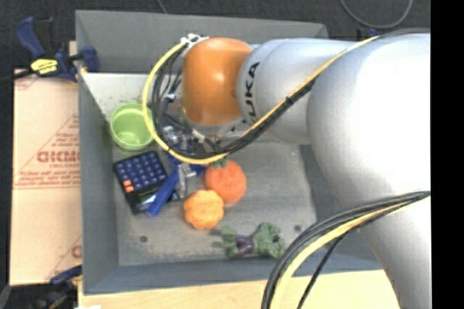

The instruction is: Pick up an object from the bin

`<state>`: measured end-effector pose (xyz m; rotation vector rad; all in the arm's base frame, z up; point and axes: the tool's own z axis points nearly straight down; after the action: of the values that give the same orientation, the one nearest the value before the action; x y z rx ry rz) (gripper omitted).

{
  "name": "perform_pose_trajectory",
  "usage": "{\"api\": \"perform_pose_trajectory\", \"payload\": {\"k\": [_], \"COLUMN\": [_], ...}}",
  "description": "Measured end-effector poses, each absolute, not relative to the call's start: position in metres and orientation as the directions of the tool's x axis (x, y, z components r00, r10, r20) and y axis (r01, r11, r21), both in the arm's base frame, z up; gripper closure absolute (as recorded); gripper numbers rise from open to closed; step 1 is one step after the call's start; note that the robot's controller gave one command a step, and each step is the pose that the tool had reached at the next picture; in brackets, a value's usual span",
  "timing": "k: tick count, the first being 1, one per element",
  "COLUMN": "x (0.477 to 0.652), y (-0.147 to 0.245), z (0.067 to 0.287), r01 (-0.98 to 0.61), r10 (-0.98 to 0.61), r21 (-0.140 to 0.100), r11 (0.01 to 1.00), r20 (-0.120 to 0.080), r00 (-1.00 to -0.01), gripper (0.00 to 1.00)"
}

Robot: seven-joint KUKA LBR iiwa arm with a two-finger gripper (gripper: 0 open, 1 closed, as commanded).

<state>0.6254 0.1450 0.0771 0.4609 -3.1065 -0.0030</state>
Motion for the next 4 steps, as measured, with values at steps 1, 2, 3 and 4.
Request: {"api": "perform_pose_trajectory", "payload": {"k": [1,2,3,4], "x": [0.632,0.628,0.628,0.625], "y": [0.154,0.145,0.145,0.145], "z": [0.072,0.078,0.078,0.091], "r01": [-0.675,-0.307,-0.307,-0.307], "r10": [-0.675,-0.307,-0.307,-0.307], "r21": [-0.009,0.001,0.001,0.002], "r11": [0.737,0.952,0.952,0.952], "r20": [-0.017,-0.006,-0.006,0.003], "r00": [-0.737,-0.952,-0.952,-0.952], "gripper": [0.0,1.0,1.0,1.0]}}
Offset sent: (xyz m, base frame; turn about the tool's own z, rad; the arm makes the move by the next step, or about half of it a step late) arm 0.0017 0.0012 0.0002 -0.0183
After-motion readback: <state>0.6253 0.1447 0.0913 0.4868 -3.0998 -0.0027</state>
